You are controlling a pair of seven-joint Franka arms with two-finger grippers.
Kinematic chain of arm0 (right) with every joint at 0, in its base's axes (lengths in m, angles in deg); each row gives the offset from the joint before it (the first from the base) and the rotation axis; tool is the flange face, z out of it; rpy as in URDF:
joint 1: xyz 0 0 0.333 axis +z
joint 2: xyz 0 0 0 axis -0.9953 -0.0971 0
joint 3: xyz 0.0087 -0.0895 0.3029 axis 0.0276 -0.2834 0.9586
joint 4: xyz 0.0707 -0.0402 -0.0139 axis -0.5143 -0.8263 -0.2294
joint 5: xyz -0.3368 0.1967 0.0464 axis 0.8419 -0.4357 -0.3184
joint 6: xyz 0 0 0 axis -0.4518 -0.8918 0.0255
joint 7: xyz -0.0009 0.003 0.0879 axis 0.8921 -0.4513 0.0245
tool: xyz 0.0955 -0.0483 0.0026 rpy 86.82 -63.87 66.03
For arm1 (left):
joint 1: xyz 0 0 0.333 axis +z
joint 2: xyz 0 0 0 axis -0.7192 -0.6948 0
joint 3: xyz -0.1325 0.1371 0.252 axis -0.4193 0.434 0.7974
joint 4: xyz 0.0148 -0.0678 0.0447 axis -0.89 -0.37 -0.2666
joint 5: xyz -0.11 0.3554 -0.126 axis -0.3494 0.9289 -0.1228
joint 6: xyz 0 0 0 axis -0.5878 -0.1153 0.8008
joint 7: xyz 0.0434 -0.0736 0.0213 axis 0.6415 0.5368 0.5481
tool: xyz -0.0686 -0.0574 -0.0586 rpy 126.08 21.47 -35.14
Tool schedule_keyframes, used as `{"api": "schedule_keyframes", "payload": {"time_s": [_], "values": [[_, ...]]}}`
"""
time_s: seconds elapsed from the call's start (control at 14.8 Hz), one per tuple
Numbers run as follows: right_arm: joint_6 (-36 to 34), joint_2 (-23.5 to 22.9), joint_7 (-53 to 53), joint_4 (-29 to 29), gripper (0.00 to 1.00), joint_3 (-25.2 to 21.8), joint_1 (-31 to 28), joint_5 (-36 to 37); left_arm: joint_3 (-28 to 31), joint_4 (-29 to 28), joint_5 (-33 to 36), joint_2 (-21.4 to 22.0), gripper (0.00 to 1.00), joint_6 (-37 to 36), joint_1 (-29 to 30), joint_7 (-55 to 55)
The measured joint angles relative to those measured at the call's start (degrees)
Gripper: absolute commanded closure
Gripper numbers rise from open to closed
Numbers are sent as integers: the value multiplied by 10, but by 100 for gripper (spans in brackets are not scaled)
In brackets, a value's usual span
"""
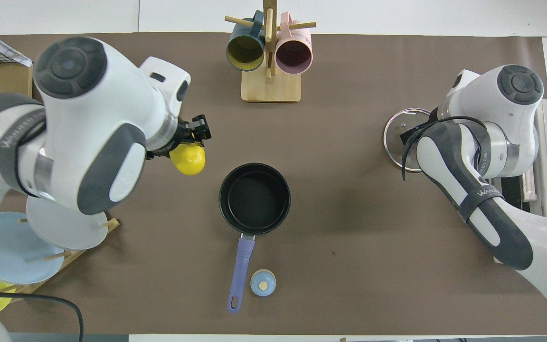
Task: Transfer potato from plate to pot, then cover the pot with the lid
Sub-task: 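Carry the potato over the black pot with the left gripper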
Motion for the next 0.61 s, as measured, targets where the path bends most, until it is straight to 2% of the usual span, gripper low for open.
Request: {"api": "schedule_keyframes", "payload": {"time_s": [0.07, 0.27, 0.61], "values": [[1, -1, 0, 0, 1, 0, 0, 0, 0, -36, -5, 11, 100, 39, -20, 16], [5, -2, 0, -1, 13, 0, 0, 0, 0, -124, -19, 29, 100, 142, -64, 44], [5, -2, 0, -3, 38, 0, 0, 0, 1, -181, -19, 23, 100, 229, -102, 68]]}}
